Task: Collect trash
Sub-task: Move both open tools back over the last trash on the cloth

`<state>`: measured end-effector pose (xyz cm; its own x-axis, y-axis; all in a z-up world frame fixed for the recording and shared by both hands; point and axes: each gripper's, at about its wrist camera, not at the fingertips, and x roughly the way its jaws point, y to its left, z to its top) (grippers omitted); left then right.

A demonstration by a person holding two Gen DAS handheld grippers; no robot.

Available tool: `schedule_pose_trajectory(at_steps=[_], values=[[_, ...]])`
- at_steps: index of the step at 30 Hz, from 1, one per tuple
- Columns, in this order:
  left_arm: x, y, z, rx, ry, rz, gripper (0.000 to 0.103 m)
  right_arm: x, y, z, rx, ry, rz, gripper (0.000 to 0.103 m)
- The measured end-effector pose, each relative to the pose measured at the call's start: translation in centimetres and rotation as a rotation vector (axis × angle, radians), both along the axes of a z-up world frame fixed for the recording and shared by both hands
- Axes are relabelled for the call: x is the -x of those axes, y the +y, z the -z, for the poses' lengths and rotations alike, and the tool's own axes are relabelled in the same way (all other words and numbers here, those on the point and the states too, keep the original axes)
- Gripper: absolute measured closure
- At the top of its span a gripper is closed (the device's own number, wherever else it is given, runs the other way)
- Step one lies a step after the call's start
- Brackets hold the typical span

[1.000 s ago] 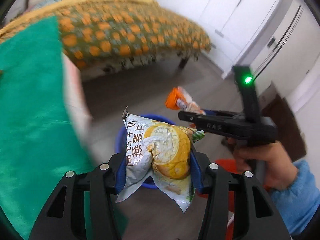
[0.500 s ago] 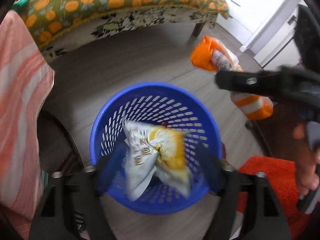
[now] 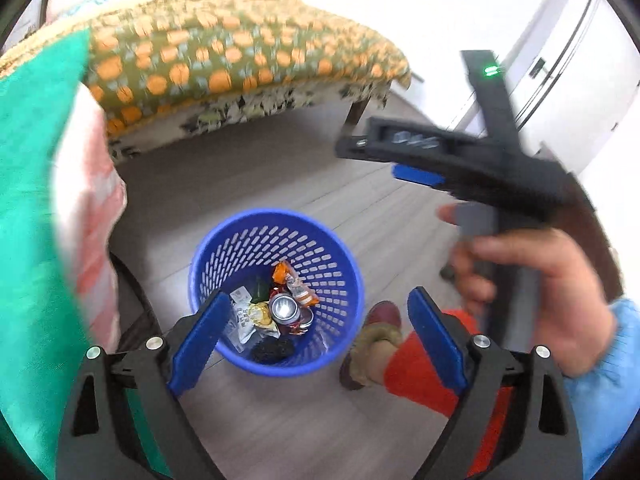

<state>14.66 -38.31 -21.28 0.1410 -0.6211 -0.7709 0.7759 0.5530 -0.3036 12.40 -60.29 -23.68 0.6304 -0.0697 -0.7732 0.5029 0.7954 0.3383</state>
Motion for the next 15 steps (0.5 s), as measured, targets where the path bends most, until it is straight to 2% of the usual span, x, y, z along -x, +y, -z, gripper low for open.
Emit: schedule_pose_trajectory(at_steps=[2,7,9,11,15], values=[[0.3,2.9,-2.0,0.030,-0.014,-0.023,0.012,-0.5,1.6,-1.3,0.049,-0.027,-0.021,0.017],[-1.3,11.8,-4.3,0.062,-0.033,-0.142,0.010,-2.6,8.0,-4.4,0.204,-0.102,-0.159,0.016],[-2.4,15.6,-4.5,0.057,-0.034,-0.206,0.010,-3.6,11.8,-5.0,0.254,-0.117,-0.238,0.016],[-4.3,20.0,-4.8,0.037,-0.050,-0.277,0.010,-4.5,15.5,-5.3,0.256,-0.128,-0.321,0.016],[-8.8,26.3,-5.5,-0.021,-0.099,-0.401,0.010,-6.8,24.7,-5.4,0.280,-0.108,-0.539,0.016]])
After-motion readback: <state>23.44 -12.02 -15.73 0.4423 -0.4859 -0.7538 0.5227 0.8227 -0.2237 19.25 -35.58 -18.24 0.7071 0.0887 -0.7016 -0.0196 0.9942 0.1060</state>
